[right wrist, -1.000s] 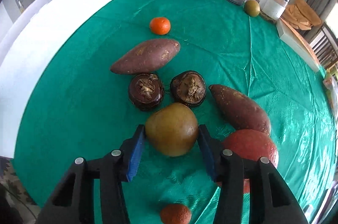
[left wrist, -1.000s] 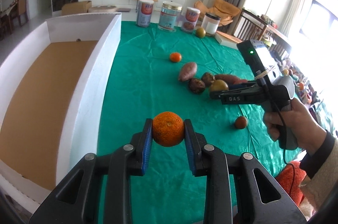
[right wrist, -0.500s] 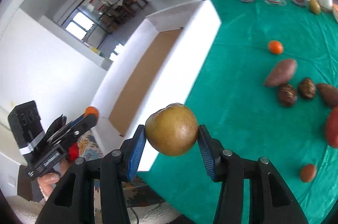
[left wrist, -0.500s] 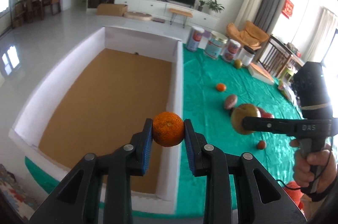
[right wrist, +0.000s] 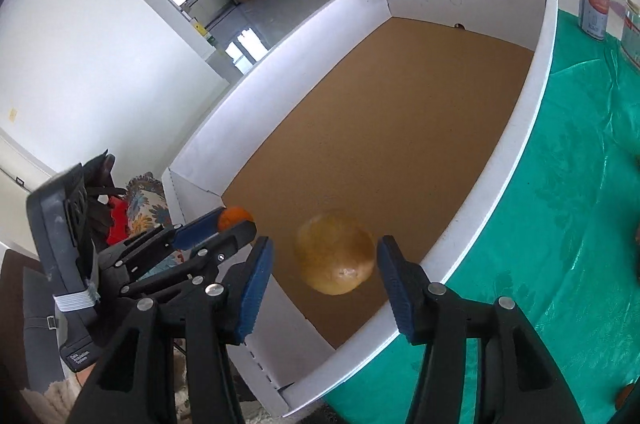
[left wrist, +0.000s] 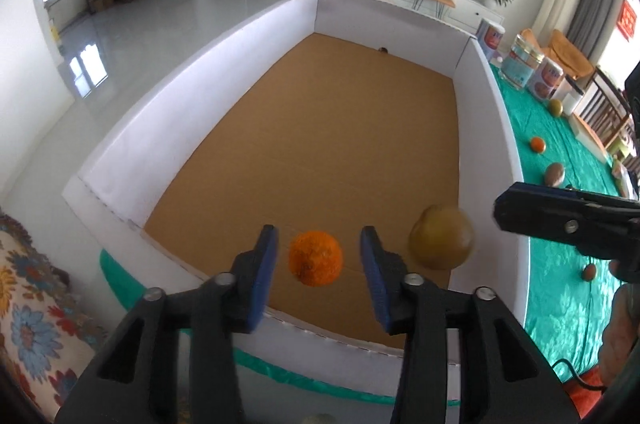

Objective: Organize fruits
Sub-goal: 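Carry both fruits into the white box and open both tools to release them, then bring both tools back over the table, left tool toward a sweet potato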

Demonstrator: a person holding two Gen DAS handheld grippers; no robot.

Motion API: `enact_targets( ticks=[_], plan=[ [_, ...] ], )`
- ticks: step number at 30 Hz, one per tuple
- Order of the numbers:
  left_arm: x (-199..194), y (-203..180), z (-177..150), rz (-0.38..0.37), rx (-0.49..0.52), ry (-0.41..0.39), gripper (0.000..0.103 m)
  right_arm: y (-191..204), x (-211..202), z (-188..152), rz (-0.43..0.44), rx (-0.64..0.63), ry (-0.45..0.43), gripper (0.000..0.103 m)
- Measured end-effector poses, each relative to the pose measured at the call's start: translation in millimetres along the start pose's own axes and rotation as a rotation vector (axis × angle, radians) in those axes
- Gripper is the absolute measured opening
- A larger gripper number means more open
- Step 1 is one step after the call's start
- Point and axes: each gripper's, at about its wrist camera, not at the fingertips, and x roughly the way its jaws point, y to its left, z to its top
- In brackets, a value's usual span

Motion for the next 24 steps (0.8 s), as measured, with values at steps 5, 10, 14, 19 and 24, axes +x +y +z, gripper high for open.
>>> enact_targets(
  ticks=[5,10,14,19,24],
  plan=[
    [-18,-35,7,-0.075,0.06,-0.098,0.075,-31,-75,-33,-0.069,0.015,-0.171,0.079],
    [-22,-95,16,-0.175,0.171,-0.199,0.085,-94,-148,-115,-0.32,0.11,-0.274,0.087],
    [6,-136,22,-0.135,0.251,-0.215,0.09,-158,-204,-182,-0.584,0.274,-0.379,0.088],
    [40,-177,12,-0.05,0.378,-0.079,0.088,-238,-252,-236,-0.728,0.507,-0.415,0.088],
    [32,-184,-4,0.0,0.406,-0.089,0.088,-281,-263,-250,-0.759,0.637,-0.443,0.088]
  ],
)
